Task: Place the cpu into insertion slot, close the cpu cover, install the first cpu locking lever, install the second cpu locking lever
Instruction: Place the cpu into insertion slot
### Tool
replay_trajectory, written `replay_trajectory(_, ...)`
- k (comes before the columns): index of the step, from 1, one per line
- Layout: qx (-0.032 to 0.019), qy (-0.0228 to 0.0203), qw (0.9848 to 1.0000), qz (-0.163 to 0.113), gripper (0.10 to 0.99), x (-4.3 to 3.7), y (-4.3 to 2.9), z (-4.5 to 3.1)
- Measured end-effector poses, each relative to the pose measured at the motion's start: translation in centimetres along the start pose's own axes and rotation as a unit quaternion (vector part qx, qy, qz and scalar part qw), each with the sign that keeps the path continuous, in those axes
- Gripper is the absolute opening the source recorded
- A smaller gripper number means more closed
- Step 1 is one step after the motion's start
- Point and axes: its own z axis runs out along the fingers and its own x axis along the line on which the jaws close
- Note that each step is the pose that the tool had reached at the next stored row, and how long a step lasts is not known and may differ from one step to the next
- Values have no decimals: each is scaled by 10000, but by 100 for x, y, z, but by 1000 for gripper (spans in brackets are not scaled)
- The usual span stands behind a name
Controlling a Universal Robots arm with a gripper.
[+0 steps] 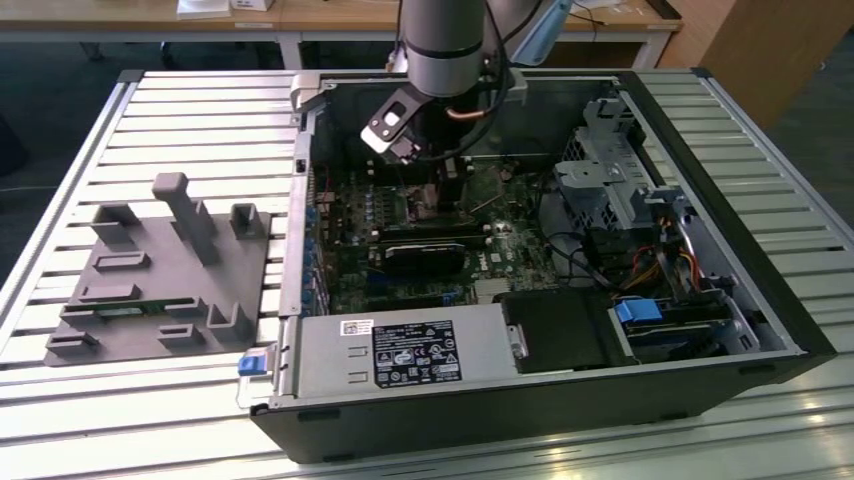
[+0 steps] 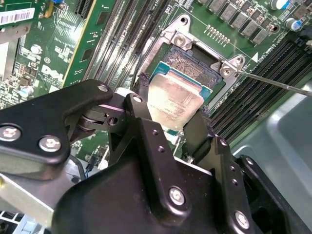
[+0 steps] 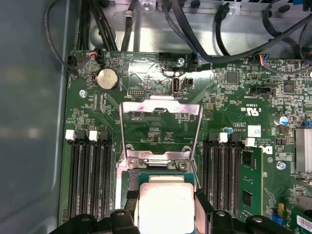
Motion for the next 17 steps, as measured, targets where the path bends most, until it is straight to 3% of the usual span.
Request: replay_trajectory(17, 1, -1, 10000, 0, 537, 28, -34, 134)
